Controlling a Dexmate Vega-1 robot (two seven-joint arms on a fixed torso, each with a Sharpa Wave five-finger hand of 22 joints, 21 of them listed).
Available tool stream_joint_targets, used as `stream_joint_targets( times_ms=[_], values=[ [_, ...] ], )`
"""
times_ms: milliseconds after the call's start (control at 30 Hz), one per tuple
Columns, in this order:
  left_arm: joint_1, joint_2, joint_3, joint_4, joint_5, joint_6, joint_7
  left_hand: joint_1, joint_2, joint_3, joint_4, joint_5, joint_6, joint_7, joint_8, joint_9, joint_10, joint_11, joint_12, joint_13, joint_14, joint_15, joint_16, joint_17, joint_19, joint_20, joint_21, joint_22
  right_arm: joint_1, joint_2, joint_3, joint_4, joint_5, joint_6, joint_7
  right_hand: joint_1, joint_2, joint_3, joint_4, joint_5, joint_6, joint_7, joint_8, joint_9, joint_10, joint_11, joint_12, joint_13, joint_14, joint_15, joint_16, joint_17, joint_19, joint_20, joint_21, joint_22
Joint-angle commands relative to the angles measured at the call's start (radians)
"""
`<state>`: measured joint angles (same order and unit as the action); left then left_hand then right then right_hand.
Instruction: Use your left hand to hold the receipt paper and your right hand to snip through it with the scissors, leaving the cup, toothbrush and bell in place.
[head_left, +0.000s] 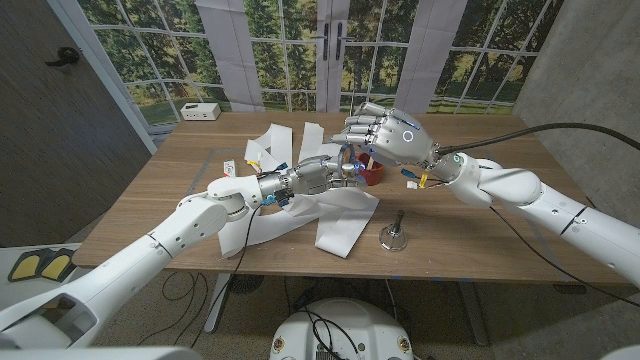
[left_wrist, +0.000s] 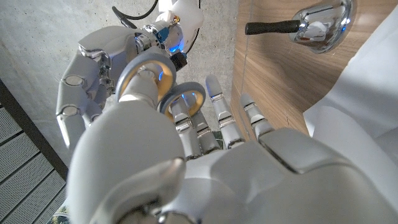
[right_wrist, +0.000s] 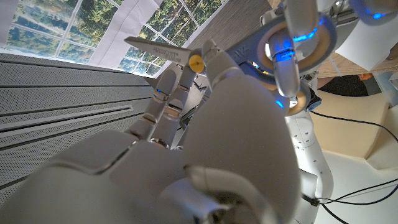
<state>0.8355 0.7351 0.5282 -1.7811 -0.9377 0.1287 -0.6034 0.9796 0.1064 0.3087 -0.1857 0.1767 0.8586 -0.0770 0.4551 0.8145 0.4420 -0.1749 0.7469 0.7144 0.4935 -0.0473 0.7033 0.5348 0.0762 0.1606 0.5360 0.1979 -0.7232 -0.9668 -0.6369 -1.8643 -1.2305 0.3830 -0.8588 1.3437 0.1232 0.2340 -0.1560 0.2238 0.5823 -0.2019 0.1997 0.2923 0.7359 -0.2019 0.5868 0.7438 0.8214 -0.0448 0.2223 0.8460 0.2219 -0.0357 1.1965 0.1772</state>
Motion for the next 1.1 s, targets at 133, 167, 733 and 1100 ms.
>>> stream_joint_targets(
  times_ms=[133, 167, 733, 1100],
  values=[
    [-0.019, -0.034, 0.019, 0.042, 0.002, -0.036, -0.064, 0.015, 0.050, 0.023, 0.039, 0.004, -0.052, -0.014, 0.061, 0.095, 0.166, 0.025, 0.116, 0.066, 0.037, -0.116, 0.069, 0.073, 0.007, 0.001, 0.002, 0.003, -0.008, -0.003, 0.007, -0.014, 0.019, -0.002, 0.024, -0.011, 0.019, 0.005, 0.008, 0.002, -0.004, 0.004, -0.003, -0.001, 0.001, 0.004, 0.000, 0.012, 0.073, -0.197, 0.007, 0.134, 0.008, -0.134, -0.009, -0.002],
    [-0.023, -0.040, 0.022, 0.051, 0.005, -0.043, -0.075, 0.012, 0.053, 0.022, 0.042, 0.004, -0.055, -0.015, 0.064, 0.101, 0.166, 0.022, 0.119, 0.069, 0.036, -0.115, 0.072, 0.078, 0.007, 0.000, 0.002, 0.003, -0.010, -0.003, 0.009, -0.015, 0.018, -0.003, 0.024, -0.011, 0.019, 0.006, 0.008, 0.002, -0.009, 0.003, -0.004, -0.001, -0.003, 0.004, 0.000, 0.014, 0.074, -0.197, 0.009, 0.138, 0.008, -0.133, -0.011, -0.002],
    [-0.006, -0.091, 0.014, 0.110, -0.021, -0.100, -0.113, 0.018, 0.058, 0.012, 0.045, 0.012, -0.095, -0.030, 0.110, 0.183, 0.161, 0.001, 0.189, 0.172, 0.006, -0.136, 0.142, 0.174, -0.008, -0.004, -0.005, 0.005, -0.040, -0.005, 0.040, -0.020, 0.059, -0.029, 0.022, -0.039, 0.034, 0.001, 0.019, 0.001, -0.104, 0.000, -0.008, -0.005, -0.069, -0.001, -0.022, -0.011, -0.003, -0.195, -0.005, 0.112, 0.029, -0.092, -0.073, -0.006],
    [-0.001, -0.093, 0.009, 0.114, -0.034, -0.090, -0.121, 0.019, 0.056, 0.012, 0.044, 0.014, -0.089, -0.030, 0.111, 0.173, 0.159, 0.003, 0.208, 0.200, 0.007, -0.137, 0.143, 0.174, -0.009, -0.004, -0.006, 0.005, -0.050, -0.018, 0.064, -0.014, 0.052, -0.038, -0.045, -0.066, 0.029, -0.004, 0.024, -0.003, -0.132, 0.010, -0.006, -0.009, -0.154, 0.000, -0.079, -0.070, -0.022, -0.194, -0.005, 0.086, 0.078, -0.076, -0.112, -0.004]
  ],
)
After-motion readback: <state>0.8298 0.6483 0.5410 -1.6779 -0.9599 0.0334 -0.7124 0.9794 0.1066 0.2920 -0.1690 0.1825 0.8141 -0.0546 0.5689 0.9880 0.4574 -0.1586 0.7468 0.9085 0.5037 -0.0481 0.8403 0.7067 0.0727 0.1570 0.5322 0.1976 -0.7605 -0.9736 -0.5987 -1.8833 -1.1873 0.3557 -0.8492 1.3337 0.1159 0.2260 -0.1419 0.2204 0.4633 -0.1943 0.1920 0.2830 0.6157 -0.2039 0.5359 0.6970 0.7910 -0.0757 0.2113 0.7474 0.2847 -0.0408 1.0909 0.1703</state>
